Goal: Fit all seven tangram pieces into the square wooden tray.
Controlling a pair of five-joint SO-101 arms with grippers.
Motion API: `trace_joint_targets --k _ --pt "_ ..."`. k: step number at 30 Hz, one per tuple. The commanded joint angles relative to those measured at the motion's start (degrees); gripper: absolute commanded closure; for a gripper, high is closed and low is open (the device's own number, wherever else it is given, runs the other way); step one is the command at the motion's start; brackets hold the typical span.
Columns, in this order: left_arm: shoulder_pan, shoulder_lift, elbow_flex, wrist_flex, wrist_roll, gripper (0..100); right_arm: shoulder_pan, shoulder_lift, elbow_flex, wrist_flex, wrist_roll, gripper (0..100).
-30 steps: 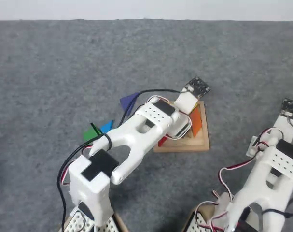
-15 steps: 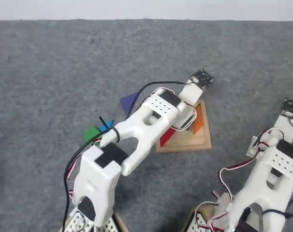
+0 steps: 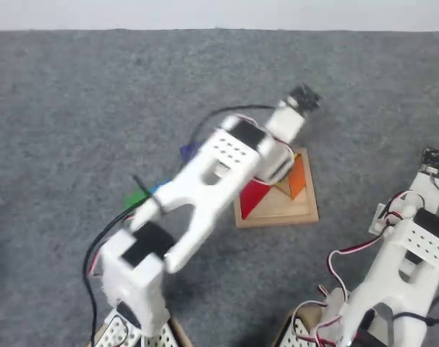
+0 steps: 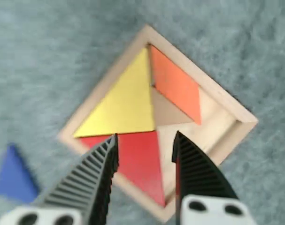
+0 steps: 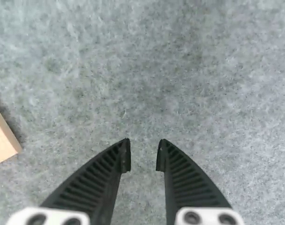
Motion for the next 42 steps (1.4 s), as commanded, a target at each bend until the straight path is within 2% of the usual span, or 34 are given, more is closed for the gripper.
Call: trace_joint_targets --k 1,5,11,14,17,21,28,32,37,42 --pt "-4.4 -12.3 0.9 3.3 0.3 82 -0.7 -2.0 -0.4 -0.9 0.3 89.0" --pt "-9.8 -21.4 12.6 2.4 0.3 82 -0.8 -2.1 0.5 -1.4 0.2 89.1" --pt "-19.3 -30.6 31.4 -5.3 -0.3 81 -0.9 -7.3 2.8 -1.5 -0.1 89.1" --pt "-23.2 -31.3 35.0 -7.6 -4.4 81 -0.9 -13.3 6.5 -1.8 -0.1 89.1" --pt "-25.8 -28.6 35.0 -7.3 -4.0 80 -0.9 -17.8 11.3 -4.9 0.0 89.1" --pt "-28.4 -20.8 30.1 -4.0 -2.5 73 -0.9 -18.2 13.0 -5.8 0.4 89.1" --pt "-34.7 -5.8 18.8 5.4 -2.7 74 -2.3 -10.6 11.4 -6.6 0.6 89.1" --pt "-40.1 -7.0 17.8 8.5 -4.1 75 -2.4 -5.8 9.1 -6.7 0.6 89.1" --pt "-45.4 -18.0 22.1 10.9 -4.7 75 -2.5 -1.9 7.6 -8.0 2.1 89.1" --pt "-44.4 -25.5 33.3 11.4 -23.0 75 -3.4 0.4 7.3 -8.8 2.5 89.1"
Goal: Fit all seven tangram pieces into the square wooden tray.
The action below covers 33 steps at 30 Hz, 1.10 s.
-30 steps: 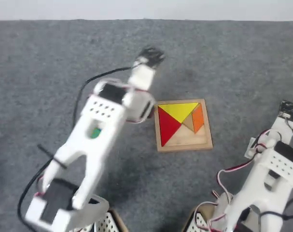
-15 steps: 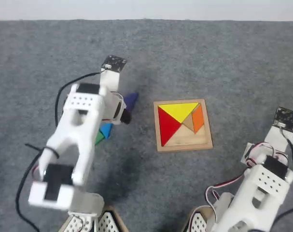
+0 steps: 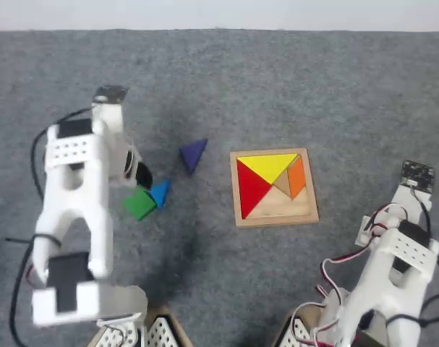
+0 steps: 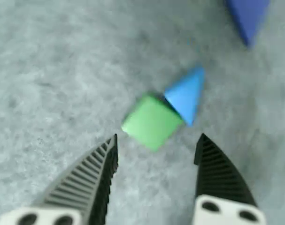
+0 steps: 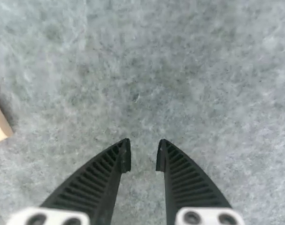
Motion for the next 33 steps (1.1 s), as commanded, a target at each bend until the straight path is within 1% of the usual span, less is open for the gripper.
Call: trace_joint_targets --k 1,3,5,11,14,16,23,26,28,33 --pt "0.7 -5.2 4.8 2.0 -13.8 75 -1.9 0.5 -3.6 -1.1 1.1 89.1" --pt "1.5 -3.3 4.9 3.6 -18.6 75 -2.8 0.7 -3.6 -0.9 1.1 89.1" --pt "2.1 0.2 4.3 3.4 -21.4 75 -2.9 0.7 -3.6 -0.8 1.1 89.1" --pt "1.9 11.3 0.6 -2.4 -21.2 75 -2.5 0.7 -3.6 -0.6 1.1 89.1" --pt "2.0 14.1 0.8 -3.0 -21.2 77 -2.5 0.7 -3.6 -0.6 1.1 89.1" --pt "2.0 14.5 1.6 -3.7 -21.2 80 -2.5 0.7 -3.6 -0.6 1.1 89.1" --pt "2.0 14.7 6.1 -13.6 -17.1 83 -2.5 0.7 -3.6 -0.6 1.1 89.1" --pt "1.9 13.3 5.8 -12.3 -17.0 82 -2.5 0.7 -3.6 -0.6 1.1 89.1" --pt "1.9 10.9 5.8 -11.4 -17.1 80 -2.5 0.7 -3.6 -0.6 1.1 89.1" --pt "1.9 6.9 6.0 -11.4 -17.1 78 -2.5 0.7 -3.6 -0.6 1.1 89.1"
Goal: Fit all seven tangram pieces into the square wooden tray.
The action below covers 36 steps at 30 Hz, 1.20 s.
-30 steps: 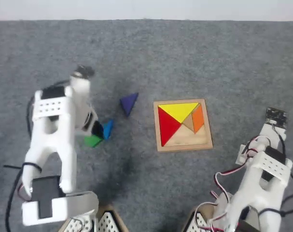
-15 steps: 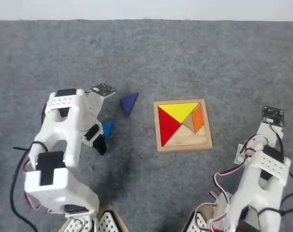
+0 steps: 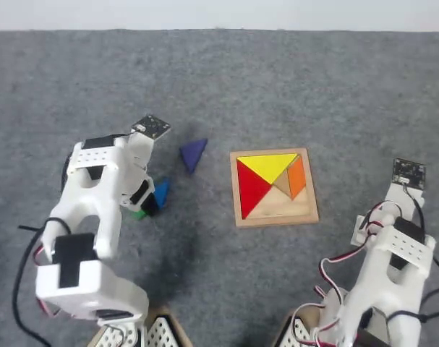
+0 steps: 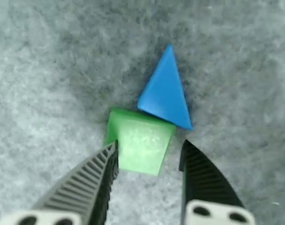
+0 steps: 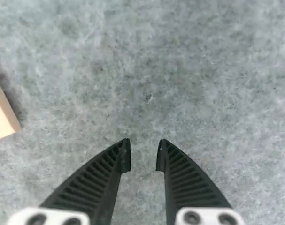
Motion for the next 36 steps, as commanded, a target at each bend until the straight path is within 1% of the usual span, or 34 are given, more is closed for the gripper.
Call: trace_joint_targets --k 1,12,20,22,25,29,31,36 --pt "0.0 -3.6 -0.2 0.4 0.5 78 -0.5 0.2 -3.6 -0.5 0.7 89.1" --pt "-1.2 3.4 0.0 -4.7 -0.6 78 -0.5 0.2 -3.6 -0.5 0.7 89.1" --pt "-1.1 4.4 0.0 -4.7 -0.6 79 -0.5 0.2 -3.6 -0.5 0.7 89.1" --pt "-0.8 4.4 0.4 -4.5 -0.7 84 -0.5 0.2 -3.6 -0.5 0.7 89.1" --pt "-0.8 4.4 0.3 -4.4 -0.5 99 -0.5 0.2 -3.6 -0.5 0.7 89.1" --pt "-1.1 4.0 -0.1 -4.4 -0.3 99 -0.5 0.2 -3.6 -0.5 0.7 89.1" --pt "-1.1 1.8 -0.2 -3.1 -0.3 99 -0.5 0.2 -3.6 -0.5 0.7 89.1" --pt "-0.6 -10.3 -0.6 2.6 -0.3 99 -0.5 0.2 -3.6 -0.5 0.7 89.1"
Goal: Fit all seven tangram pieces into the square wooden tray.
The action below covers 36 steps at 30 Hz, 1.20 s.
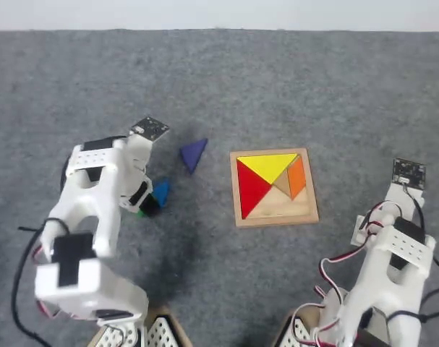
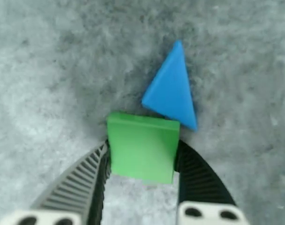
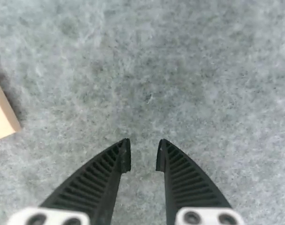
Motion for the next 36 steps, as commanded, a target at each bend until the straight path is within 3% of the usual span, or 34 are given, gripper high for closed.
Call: trace_joint_targets --k 1,7,14,17,26,36 --pt "0.2 -11.7 -1.5 4.1 -0.2 99 -0.5 0.2 -3.6 -0.5 0.7 89.1" --pt "8.9 -21.8 -1.4 9.8 3.3 99 -0.4 0.2 -3.6 -0.4 0.7 89.1" --pt "33.7 -22.0 -4.4 8.2 17.1 99 2.9 0.4 -7.6 5.4 0.7 88.7" --pt "40.8 -17.7 -8.4 8.2 21.5 99 4.0 0.9 -9.7 6.3 0.4 88.7" --pt "44.5 7.7 -28.5 7.8 27.2 99 8.7 0.9 -17.1 7.8 0.2 88.9" --pt "51.8 20.2 -38.4 4.7 34.8 99 8.7 9.6 -25.4 8.1 0.5 89.0"
